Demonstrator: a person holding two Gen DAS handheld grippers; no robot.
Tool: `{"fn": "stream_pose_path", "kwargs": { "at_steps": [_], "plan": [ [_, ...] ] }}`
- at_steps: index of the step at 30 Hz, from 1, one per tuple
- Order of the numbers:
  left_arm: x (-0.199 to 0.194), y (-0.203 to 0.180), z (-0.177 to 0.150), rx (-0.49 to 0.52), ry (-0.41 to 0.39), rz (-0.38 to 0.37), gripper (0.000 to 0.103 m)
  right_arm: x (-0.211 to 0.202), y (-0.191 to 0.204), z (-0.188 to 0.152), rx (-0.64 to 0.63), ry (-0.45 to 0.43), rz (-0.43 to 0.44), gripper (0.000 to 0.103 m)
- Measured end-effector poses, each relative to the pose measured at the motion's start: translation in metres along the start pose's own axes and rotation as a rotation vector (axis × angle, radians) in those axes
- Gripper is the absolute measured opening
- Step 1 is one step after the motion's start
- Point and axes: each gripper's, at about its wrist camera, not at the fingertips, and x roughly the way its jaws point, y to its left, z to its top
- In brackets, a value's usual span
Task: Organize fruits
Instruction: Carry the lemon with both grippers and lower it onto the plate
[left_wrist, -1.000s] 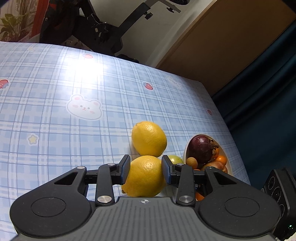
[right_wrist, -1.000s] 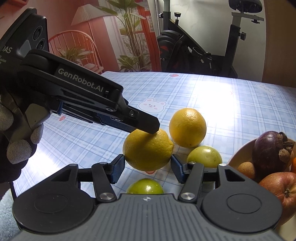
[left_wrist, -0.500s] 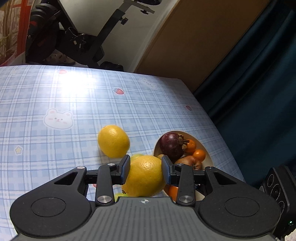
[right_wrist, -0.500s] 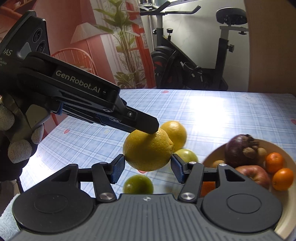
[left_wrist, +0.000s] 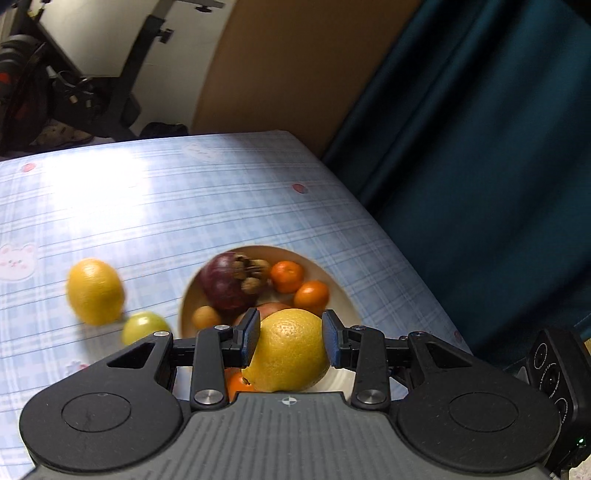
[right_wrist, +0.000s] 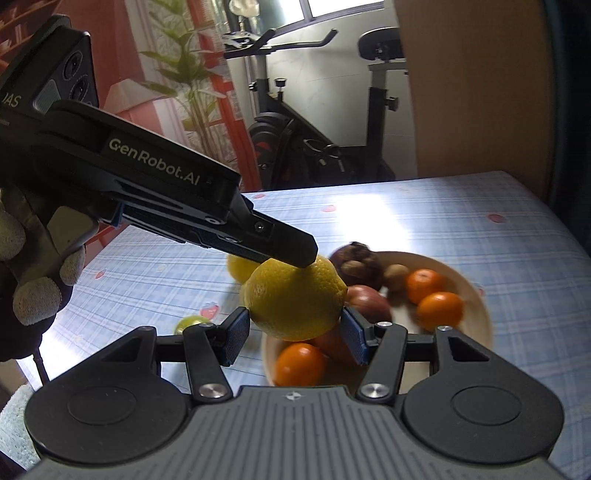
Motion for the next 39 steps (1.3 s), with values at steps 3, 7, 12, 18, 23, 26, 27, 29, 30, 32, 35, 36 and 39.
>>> {"fn": "stream_pose_path", "kwargs": {
  "at_steps": [3,7,12,18,23,26,27,29,30,32,35,36,39],
  "plan": [
    [0.012,-0.018,0.003,0.035,0.013,-0.011,0.038,-0.009,-0.013,0.0,0.019,-0.008,-0.023,0.057],
    [0.031,-0.035,0.006,0.071,0.033,-0.015,0.038,-0.018,-0.031,-0.003,0.041,-0.009,-0.048,0.057],
    [0.056,-0.046,0.006,0.083,0.066,-0.02,0.038,-0.02,-0.048,-0.008,0.067,0.008,-0.065,0.057],
    [0.083,-0.049,0.006,0.097,0.114,-0.004,0.038,-0.012,-0.065,-0.016,0.084,0.043,-0.077,0.057],
    [0.095,-0.049,0.01,0.084,0.126,0.01,0.039,-0.003,-0.073,-0.017,0.102,0.052,-0.082,0.057],
    [0.096,-0.044,0.014,0.067,0.133,0.017,0.038,0.005,-0.076,-0.014,0.1,0.067,-0.077,0.057],
    [0.096,-0.044,0.014,0.066,0.133,0.018,0.038,0.007,-0.075,-0.013,0.091,0.074,-0.081,0.057],
    [0.094,-0.043,0.015,0.065,0.132,0.019,0.038,0.011,-0.074,-0.013,0.075,0.082,-0.087,0.057],
    [0.094,-0.042,0.016,0.06,0.131,0.016,0.038,0.013,-0.074,-0.013,0.075,0.085,-0.088,0.057],
    [0.092,-0.04,0.017,0.05,0.126,0.007,0.037,0.016,-0.074,-0.014,0.078,0.085,-0.092,0.057],
    [0.091,-0.039,0.019,0.041,0.113,0.013,0.037,0.021,-0.074,-0.012,0.074,0.09,-0.102,0.057],
    [0.089,-0.039,0.02,0.037,0.107,0.016,0.037,0.023,-0.073,-0.012,0.069,0.094,-0.106,0.057],
    [0.085,-0.036,0.02,0.021,0.091,0.025,0.037,0.027,-0.07,-0.012,0.052,0.104,-0.118,0.057]
  ]
}}
